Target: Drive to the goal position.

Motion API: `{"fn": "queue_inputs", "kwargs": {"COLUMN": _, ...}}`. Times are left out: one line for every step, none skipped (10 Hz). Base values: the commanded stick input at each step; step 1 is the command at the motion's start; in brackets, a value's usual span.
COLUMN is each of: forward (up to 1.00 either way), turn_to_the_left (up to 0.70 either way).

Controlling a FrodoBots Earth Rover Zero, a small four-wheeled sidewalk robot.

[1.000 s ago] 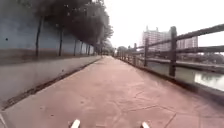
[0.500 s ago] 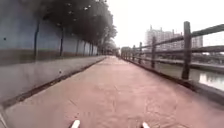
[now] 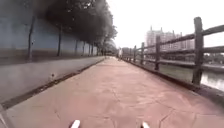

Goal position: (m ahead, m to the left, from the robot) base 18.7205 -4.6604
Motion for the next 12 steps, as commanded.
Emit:
{"fn": "queue_inputs", "kwargs": {"forward": 0.7, "turn_to_the_left": 0.02}}
{"fn": "queue_inputs", "kwargs": {"forward": 0.7, "turn_to_the_left": 0.02}}
{"fn": "queue_inputs", "kwargs": {"forward": 0.7, "turn_to_the_left": 0.02}}
{"fn": "queue_inputs", "kwargs": {"forward": 0.7, "turn_to_the_left": 0.02}}
{"fn": "queue_inputs", "kwargs": {"forward": 0.7, "turn_to_the_left": 0.02}}
{"fn": "queue_inputs", "kwargs": {"forward": 0.7, "turn_to_the_left": 0.02}}
{"fn": "queue_inputs", "kwargs": {"forward": 0.7, "turn_to_the_left": 0.02}}
{"fn": "queue_inputs", "kwargs": {"forward": 0.7, "turn_to_the_left": 0.02}}
{"fn": "queue_inputs", "kwargs": {"forward": 0.7, "turn_to_the_left": 0.01}}
{"fn": "queue_inputs", "kwargs": {"forward": 0.7, "turn_to_the_left": 0.0}}
{"fn": "queue_inputs", "kwargs": {"forward": 0.7, "turn_to_the_left": 0.0}}
{"fn": "queue_inputs", "kwargs": {"forward": 0.7, "turn_to_the_left": 0.0}}
